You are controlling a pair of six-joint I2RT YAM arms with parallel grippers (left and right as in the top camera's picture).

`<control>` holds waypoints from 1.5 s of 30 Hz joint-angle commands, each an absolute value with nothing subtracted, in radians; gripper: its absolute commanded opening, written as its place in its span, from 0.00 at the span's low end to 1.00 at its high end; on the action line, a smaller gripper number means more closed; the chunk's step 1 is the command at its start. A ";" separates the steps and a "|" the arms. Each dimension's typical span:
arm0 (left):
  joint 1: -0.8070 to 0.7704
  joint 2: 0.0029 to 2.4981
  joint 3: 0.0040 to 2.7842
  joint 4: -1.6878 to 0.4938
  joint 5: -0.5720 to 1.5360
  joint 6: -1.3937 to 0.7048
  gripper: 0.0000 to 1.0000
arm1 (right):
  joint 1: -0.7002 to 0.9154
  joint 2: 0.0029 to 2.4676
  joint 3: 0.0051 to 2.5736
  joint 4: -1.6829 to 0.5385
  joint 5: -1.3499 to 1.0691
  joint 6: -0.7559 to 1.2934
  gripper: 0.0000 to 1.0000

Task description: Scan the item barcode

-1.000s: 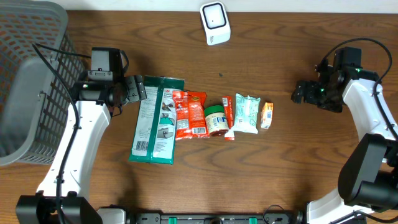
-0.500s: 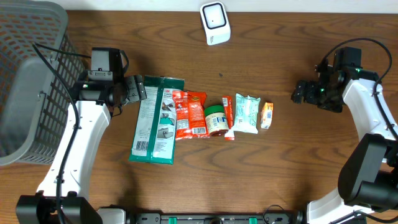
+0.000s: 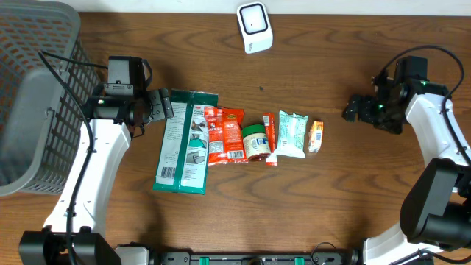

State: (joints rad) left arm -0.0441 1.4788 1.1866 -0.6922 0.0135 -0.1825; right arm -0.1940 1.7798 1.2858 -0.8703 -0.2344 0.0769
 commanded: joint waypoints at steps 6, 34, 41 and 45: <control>-0.042 1.476 1.199 -0.695 0.012 -0.176 0.87 | -0.189 1.774 1.301 -0.898 -0.513 0.126 0.73; -0.042 1.476 1.199 -0.695 0.012 -0.176 0.87 | 0.159 1.741 1.351 -1.050 -0.056 0.312 0.70; -0.042 1.475 1.199 -0.696 0.012 -0.176 0.87 | 0.183 1.741 1.201 -0.864 -0.031 0.322 0.65; -0.042 1.476 1.199 -0.695 0.012 -0.176 0.87 | 0.187 1.741 1.139 -0.798 -0.035 0.322 0.63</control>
State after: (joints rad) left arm -0.0441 1.4792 1.1866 -0.6930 0.0139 -0.1825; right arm 0.1749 1.7515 1.1782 -0.8265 -0.0505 0.3065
